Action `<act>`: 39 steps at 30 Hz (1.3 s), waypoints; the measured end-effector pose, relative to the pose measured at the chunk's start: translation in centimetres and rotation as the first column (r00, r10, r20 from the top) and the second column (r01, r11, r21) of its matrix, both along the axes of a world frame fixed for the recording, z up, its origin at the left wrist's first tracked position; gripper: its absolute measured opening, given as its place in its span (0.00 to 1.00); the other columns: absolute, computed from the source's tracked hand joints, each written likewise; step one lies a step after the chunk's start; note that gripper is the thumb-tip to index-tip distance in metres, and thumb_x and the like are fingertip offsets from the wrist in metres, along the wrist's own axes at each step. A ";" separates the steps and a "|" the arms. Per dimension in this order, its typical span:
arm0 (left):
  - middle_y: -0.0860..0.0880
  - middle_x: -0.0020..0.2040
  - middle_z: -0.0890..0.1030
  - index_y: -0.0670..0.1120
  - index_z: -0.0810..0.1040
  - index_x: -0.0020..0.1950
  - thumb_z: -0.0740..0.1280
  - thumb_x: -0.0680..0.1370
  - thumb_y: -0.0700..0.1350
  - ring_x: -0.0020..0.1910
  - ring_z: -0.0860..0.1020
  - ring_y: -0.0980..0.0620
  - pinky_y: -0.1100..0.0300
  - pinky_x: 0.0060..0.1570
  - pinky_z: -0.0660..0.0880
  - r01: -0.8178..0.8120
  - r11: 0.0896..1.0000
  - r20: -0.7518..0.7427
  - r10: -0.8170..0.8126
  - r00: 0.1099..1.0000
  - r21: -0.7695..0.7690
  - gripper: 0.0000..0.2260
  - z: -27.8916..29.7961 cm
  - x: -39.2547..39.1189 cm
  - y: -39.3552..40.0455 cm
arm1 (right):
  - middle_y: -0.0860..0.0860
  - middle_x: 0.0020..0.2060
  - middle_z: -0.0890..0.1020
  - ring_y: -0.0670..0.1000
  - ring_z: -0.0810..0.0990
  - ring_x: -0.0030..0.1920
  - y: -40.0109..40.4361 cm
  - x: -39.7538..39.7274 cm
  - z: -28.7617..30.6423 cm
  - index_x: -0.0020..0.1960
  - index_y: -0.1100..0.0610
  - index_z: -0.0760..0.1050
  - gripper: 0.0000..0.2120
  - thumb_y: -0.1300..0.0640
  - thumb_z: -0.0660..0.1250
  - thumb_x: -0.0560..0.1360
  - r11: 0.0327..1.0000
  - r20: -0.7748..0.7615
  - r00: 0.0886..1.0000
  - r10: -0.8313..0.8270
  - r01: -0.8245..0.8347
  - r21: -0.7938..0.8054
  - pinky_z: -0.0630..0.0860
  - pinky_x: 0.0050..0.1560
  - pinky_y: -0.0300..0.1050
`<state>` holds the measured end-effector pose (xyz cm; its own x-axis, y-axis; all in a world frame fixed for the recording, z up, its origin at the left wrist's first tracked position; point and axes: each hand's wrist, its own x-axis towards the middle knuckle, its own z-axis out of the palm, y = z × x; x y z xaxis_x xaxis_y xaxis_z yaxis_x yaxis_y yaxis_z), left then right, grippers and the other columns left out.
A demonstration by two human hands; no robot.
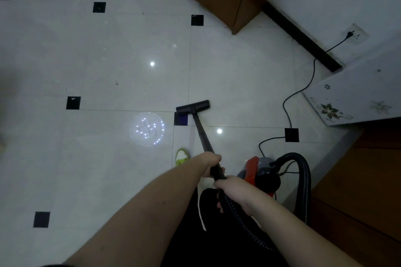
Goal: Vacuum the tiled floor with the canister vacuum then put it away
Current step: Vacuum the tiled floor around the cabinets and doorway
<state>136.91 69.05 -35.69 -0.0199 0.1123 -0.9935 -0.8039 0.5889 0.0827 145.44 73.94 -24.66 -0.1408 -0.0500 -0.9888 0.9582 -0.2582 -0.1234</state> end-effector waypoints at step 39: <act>0.40 0.37 0.78 0.37 0.67 0.56 0.58 0.80 0.39 0.31 0.77 0.47 0.53 0.37 0.79 0.084 0.996 0.033 -0.083 0.996 -0.009 0.08 0.0 -10.0 -3.8 | 0.59 0.39 0.76 0.53 0.78 0.27 -3.3 -10.1 1.3 0.61 0.62 0.70 0.12 0.57 0.61 0.80 1.000 0.060 0.998 -0.018 0.020 -0.025 0.76 0.27 0.43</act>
<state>126.86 65.25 -35.72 0.0212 0.1015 -0.9946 -0.7542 0.6547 0.0508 135.36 70.65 -23.36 -0.0827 -0.0728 -0.9939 0.9585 -0.2788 -0.0593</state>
